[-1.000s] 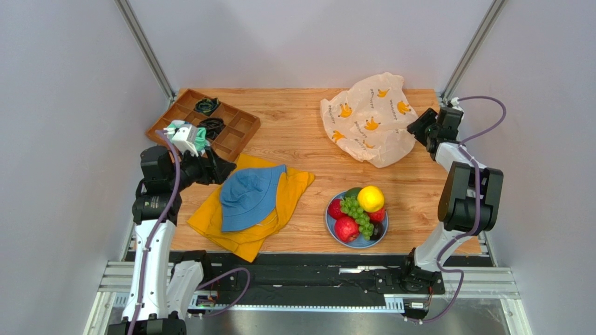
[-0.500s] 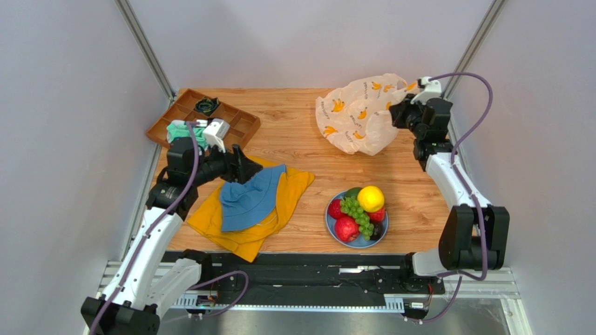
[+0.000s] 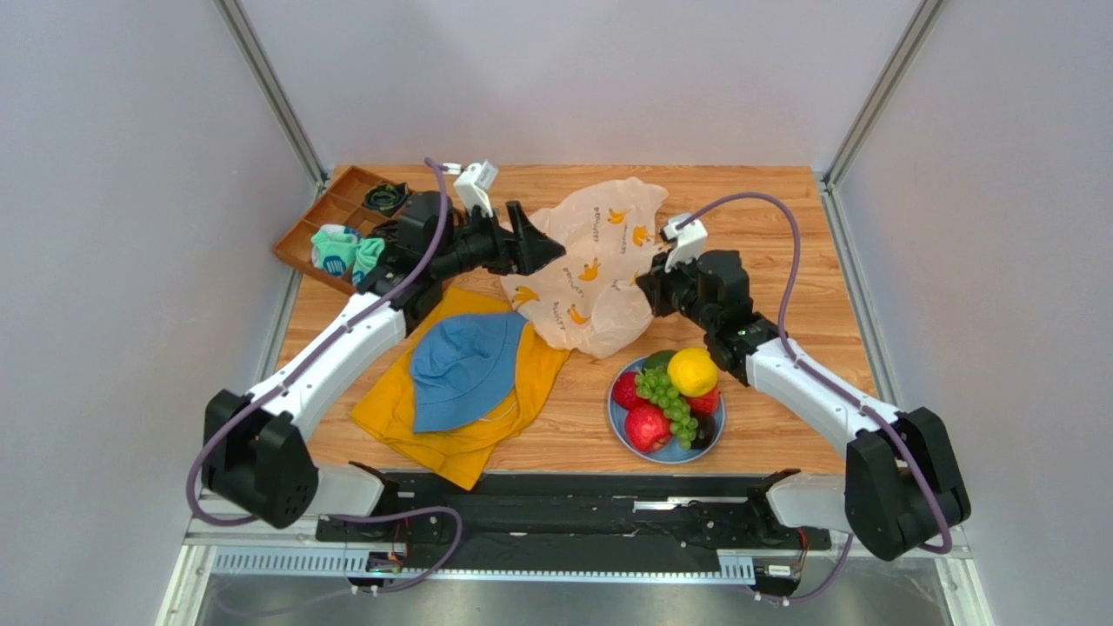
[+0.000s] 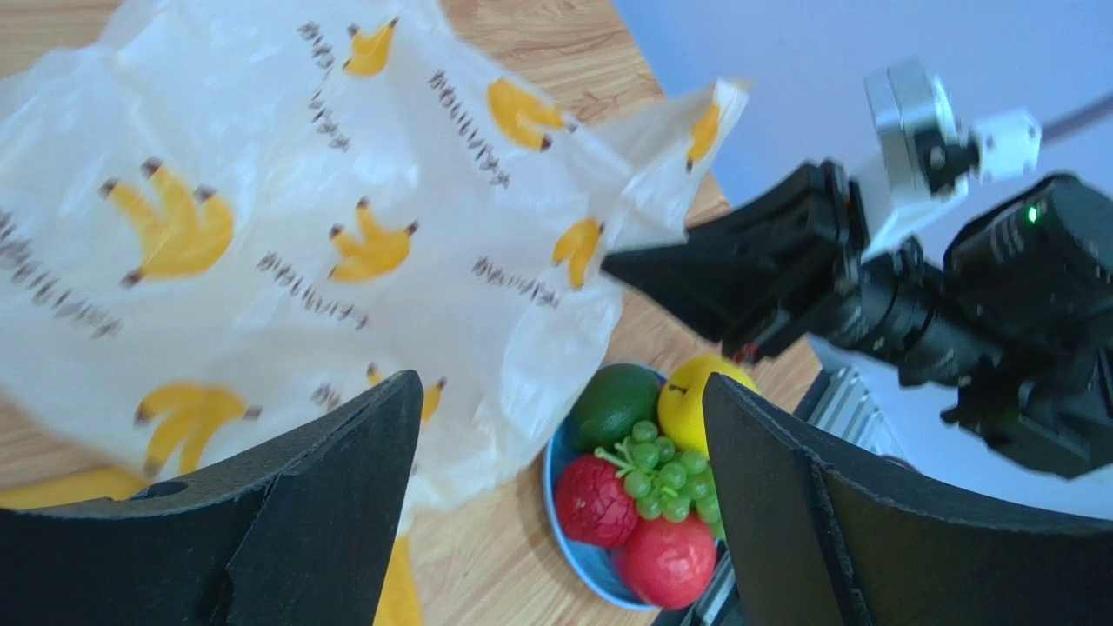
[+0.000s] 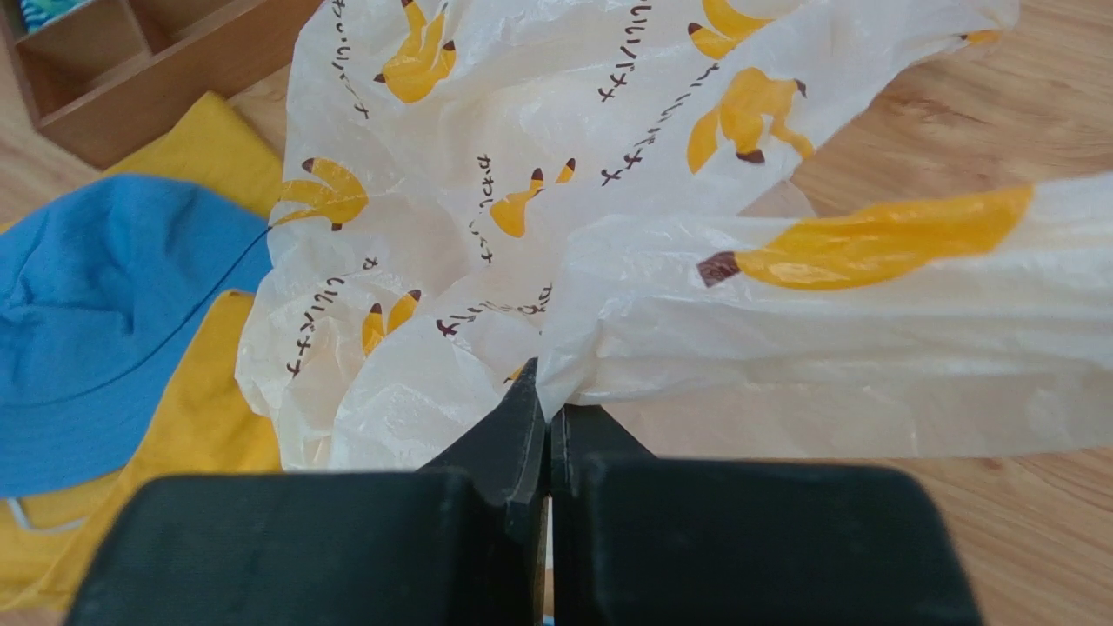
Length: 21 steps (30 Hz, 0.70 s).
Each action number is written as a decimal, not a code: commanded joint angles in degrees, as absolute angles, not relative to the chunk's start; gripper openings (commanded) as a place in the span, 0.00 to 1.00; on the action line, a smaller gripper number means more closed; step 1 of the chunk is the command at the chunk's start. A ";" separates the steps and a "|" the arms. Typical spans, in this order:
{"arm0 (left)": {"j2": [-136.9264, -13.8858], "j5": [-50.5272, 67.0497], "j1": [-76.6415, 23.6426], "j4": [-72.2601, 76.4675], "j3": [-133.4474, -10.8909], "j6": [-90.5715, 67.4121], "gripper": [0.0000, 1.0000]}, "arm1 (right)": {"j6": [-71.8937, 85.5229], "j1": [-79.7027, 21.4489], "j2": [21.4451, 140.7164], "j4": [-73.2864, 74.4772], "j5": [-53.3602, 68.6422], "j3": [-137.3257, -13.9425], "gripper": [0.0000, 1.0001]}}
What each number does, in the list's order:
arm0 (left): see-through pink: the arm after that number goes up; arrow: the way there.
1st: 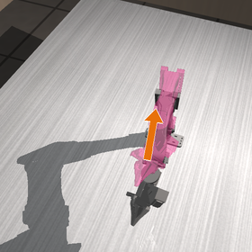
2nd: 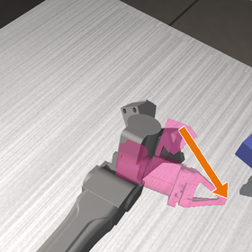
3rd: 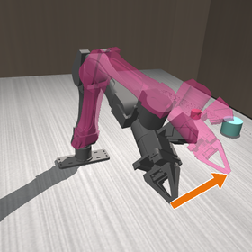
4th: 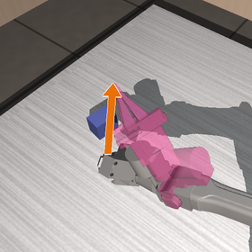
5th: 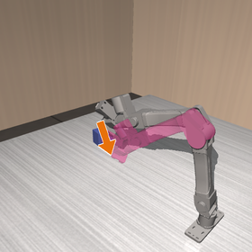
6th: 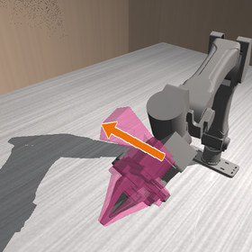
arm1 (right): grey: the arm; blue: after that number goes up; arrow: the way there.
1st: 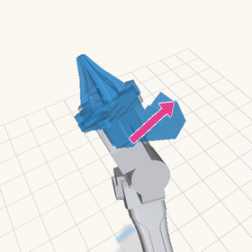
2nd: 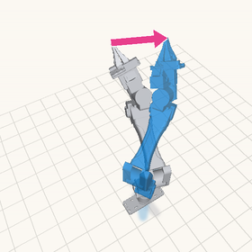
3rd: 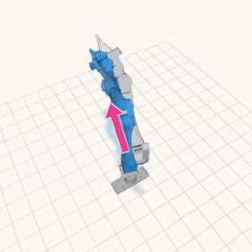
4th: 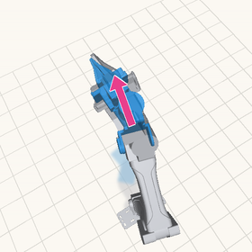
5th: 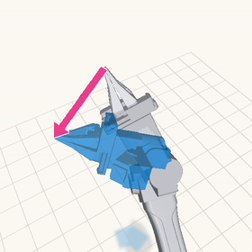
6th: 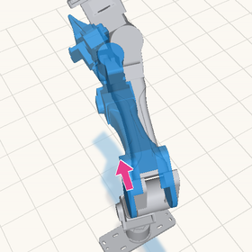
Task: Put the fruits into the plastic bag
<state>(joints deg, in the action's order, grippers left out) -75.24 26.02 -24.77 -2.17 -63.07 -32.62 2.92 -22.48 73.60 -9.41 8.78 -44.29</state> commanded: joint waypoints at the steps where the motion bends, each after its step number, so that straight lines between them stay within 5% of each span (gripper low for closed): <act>1: -80.76 26.89 -26.10 7.55 -66.26 -38.05 0.88 | 0.71 -27.94 69.88 -11.43 4.23 -42.54 0.00; 21: -108.19 34.45 -31.55 6.95 -84.63 -41.49 0.97 | 0.27 -37.88 67.06 -7.91 2.55 -39.11 0.00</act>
